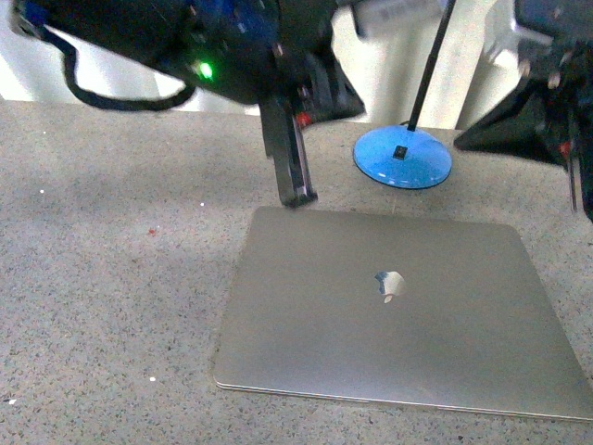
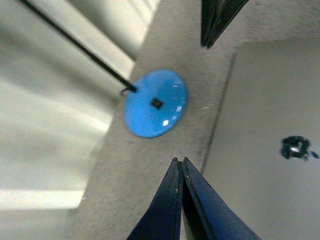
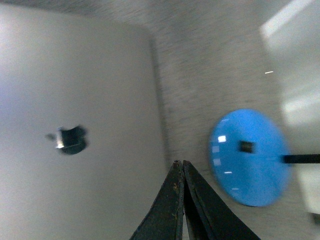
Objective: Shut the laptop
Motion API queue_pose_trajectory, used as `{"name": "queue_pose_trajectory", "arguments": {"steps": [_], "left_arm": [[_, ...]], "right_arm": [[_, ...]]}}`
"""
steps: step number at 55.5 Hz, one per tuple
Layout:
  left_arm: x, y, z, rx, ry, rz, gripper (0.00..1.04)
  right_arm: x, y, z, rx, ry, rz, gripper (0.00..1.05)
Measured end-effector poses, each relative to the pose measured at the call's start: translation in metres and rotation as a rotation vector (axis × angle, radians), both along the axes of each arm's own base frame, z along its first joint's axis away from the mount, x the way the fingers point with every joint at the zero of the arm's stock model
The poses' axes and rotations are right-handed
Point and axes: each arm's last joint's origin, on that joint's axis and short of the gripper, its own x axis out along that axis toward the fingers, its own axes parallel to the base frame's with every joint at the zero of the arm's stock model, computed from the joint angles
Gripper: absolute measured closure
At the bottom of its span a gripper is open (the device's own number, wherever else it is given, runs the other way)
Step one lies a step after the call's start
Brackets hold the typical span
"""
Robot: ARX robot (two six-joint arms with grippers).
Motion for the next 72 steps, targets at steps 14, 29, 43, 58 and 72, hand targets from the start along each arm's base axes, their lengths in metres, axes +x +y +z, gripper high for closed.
{"name": "queue_pose_trajectory", "arguments": {"steps": [14,29,43,58,72], "left_arm": [[-0.013,0.061,0.035,-0.264,-0.078,0.291,1.01],[-0.055,0.113,0.058,-0.517,-0.108,0.511,1.01],[-0.100,0.117,0.065,-0.585,-0.105,0.534,1.01],[-0.146,0.131,0.049,-0.792,-0.125,0.894,1.01],[-0.185,0.151,0.003,-0.865,-0.085,0.945,1.01]], "right_arm": [[-0.014,-0.024,0.044,0.193,-0.283,-0.325,1.02],[-0.062,-0.041,0.075,0.461,-0.374,-0.628,1.02],[-0.110,-0.034,0.068,0.597,-0.340,-0.713,1.02],[-0.158,-0.025,0.060,0.735,-0.314,-0.976,1.02],[-0.201,-0.025,0.027,0.798,-0.281,-1.013,1.02]]}}
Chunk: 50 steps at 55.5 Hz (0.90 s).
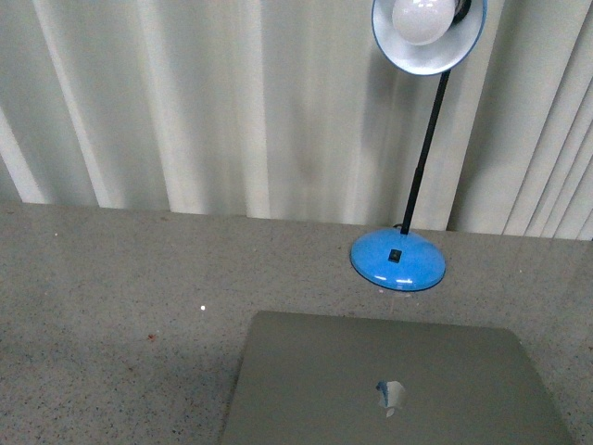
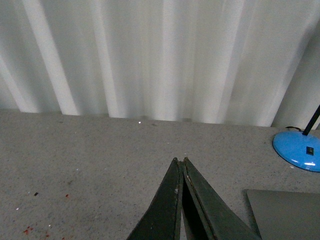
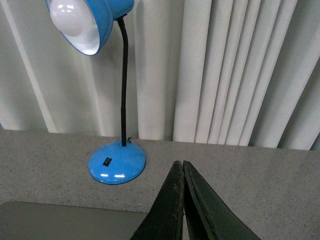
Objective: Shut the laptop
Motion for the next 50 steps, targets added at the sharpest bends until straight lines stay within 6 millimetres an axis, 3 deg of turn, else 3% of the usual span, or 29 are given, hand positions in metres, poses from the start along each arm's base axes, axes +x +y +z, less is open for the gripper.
{"name": "queue_pose_trajectory", "arguments": {"steps": [17,50], "left_arm": [[-0.020,0.014,-0.018,-0.012,-0.010,0.008,1.01],[-0.046,0.014,-0.037,-0.015,-0.024,0.002,1.01]], "right_arm": [[-0.022,0.000,-0.016,0.004,-0.002,0.000,1.02],[-0.050,0.000,-0.035,0.006,-0.012,0.000,1.02]]}}
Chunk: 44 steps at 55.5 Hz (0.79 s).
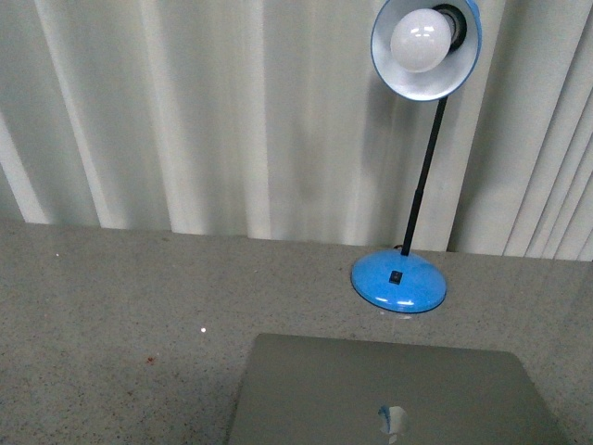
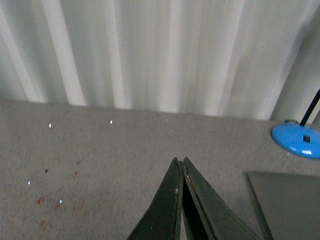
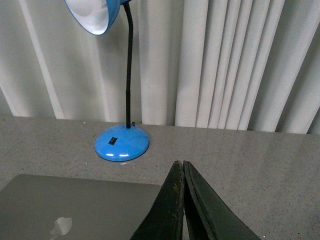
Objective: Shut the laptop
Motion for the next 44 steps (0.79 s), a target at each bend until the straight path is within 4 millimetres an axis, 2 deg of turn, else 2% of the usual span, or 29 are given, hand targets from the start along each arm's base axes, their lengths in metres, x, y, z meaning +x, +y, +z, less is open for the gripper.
{"name": "queue_pose_trajectory", "arguments": {"steps": [35,39,44], "left_arm": [[-0.019,0.000,-0.001,0.000,-0.002,0.001,1.01],[-0.026,0.000,-0.002,0.000,-0.010,0.000,1.01],[-0.027,0.000,-0.002,0.000,-0.011,0.000,1.01]], "right_arm": [[-0.017,0.000,0.001,0.000,-0.007,0.000,1.02],[-0.024,0.000,-0.004,0.000,0.031,0.000,1.02],[-0.027,0.000,-0.002,0.000,-0.004,0.000,1.02]]}}
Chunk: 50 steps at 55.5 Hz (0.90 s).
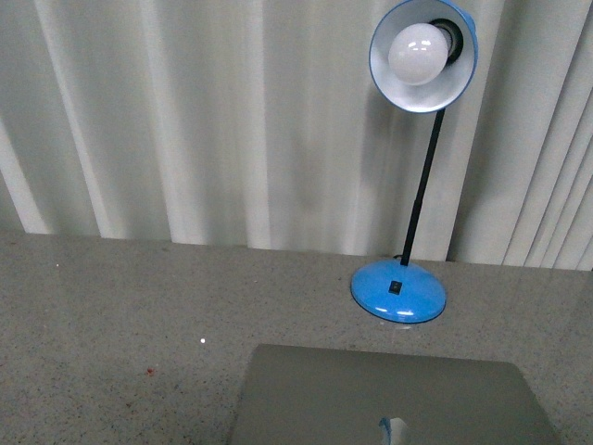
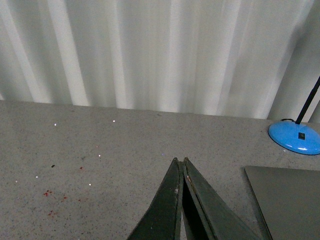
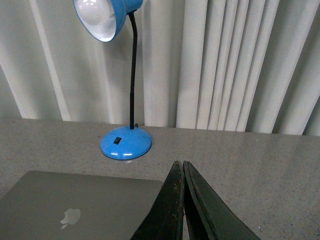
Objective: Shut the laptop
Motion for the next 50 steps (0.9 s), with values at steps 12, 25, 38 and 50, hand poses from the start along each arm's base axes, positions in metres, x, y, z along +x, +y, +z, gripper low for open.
{"name": "queue_pose_trajectory", "arguments": {"steps": [12,25,38,50], "left_arm": [[-0.0001,0.0000,0.0000,-0.001,0.000,0.000,0.87],[-0.0001,0.0000,0.0000,-0.001,0.000,0.000,0.42],[-0.0001,0.0000,0.0000,0.000,0.000,0.000,0.05],[-0.0001,0.0000,0.0000,0.000,0.000,0.000,0.07]], "right_arm": [[0.0000,0.0000,-0.0003,0.000,0.003,0.000,0.88],[0.0000,0.0000,-0.0003,0.000,0.003,0.000,0.45],[0.0000,0.0000,-0.0003,0.000,0.003,0.000,0.06],[0.0000,0.0000,-0.0003,0.000,0.003,0.000,0.07]]}}
